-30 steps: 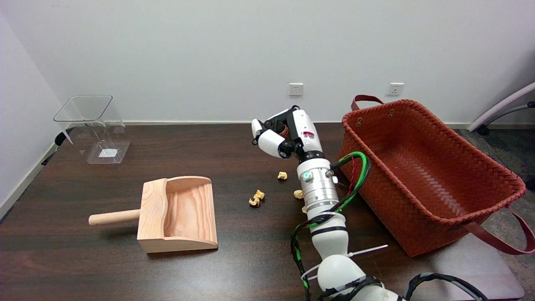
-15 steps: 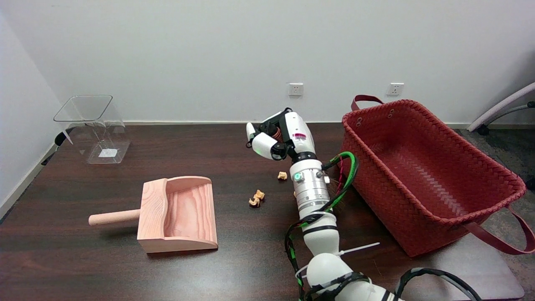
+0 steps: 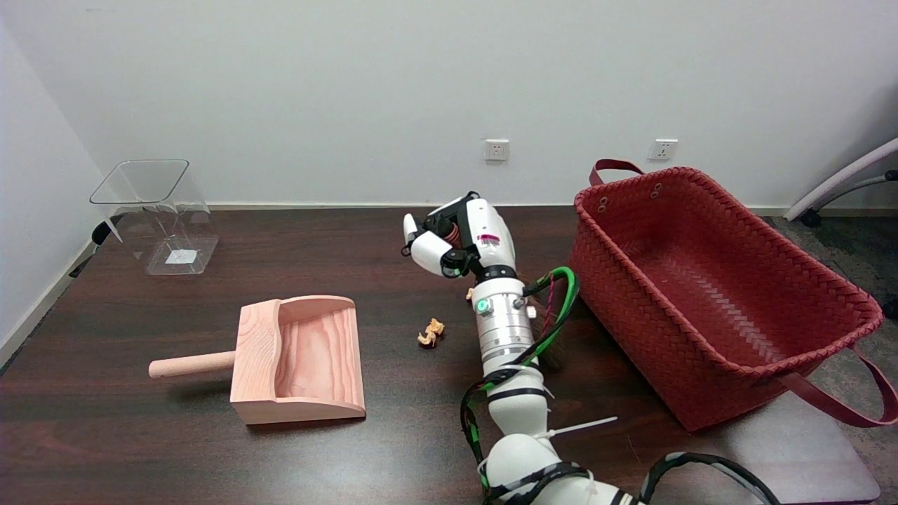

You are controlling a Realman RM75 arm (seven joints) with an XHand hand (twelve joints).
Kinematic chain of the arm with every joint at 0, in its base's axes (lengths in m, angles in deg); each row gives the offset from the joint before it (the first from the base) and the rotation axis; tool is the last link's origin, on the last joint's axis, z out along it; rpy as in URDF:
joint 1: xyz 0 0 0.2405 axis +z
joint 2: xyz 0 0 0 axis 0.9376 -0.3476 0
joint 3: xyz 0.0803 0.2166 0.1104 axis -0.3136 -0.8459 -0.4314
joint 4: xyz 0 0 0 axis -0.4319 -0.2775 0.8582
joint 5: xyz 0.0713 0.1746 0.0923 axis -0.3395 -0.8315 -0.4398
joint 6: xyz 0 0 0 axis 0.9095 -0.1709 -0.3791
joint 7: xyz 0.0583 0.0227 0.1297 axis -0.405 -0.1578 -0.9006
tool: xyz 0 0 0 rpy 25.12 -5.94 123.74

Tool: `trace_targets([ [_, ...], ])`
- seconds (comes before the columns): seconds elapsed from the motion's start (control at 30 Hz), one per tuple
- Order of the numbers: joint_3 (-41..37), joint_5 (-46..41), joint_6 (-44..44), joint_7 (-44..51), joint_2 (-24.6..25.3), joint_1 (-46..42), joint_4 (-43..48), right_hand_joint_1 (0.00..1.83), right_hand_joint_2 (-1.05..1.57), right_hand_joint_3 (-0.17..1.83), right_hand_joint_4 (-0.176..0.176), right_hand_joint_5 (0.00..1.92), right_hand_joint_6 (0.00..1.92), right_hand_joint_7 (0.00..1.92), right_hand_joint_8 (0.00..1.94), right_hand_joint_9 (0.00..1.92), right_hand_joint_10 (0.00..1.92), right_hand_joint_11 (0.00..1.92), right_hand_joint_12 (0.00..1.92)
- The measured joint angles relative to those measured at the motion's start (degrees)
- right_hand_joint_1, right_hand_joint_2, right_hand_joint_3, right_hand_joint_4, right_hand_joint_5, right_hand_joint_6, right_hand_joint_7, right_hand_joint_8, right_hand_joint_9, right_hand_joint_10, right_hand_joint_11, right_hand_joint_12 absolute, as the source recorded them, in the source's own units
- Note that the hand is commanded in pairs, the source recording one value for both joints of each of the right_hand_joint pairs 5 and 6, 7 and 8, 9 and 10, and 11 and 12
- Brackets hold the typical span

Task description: Sweep the paper balls into the dustpan.

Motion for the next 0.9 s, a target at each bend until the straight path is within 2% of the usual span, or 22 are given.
trace_targets([
  [0.3,0.59,2.79,-2.04,-5.39,2.19,1.11,-5.84,0.94,1.57,1.45,0.0,1.92,1.92,1.92,1.92,1.92,1.92,1.92,1.92],
  [0.57,0.94,5.23,-3.9,-11.11,4.19,2.37,-9.96,0.95,1.57,1.26,0.0,1.92,1.92,1.92,1.92,1.92,1.92,1.92,1.92],
  [0.9,1.24,8.04,-7.04,-15.54,6.77,3.64,-12.33,0.95,1.57,1.17,0.0,1.92,1.92,1.92,1.92,1.92,1.92,1.92,1.92],
])
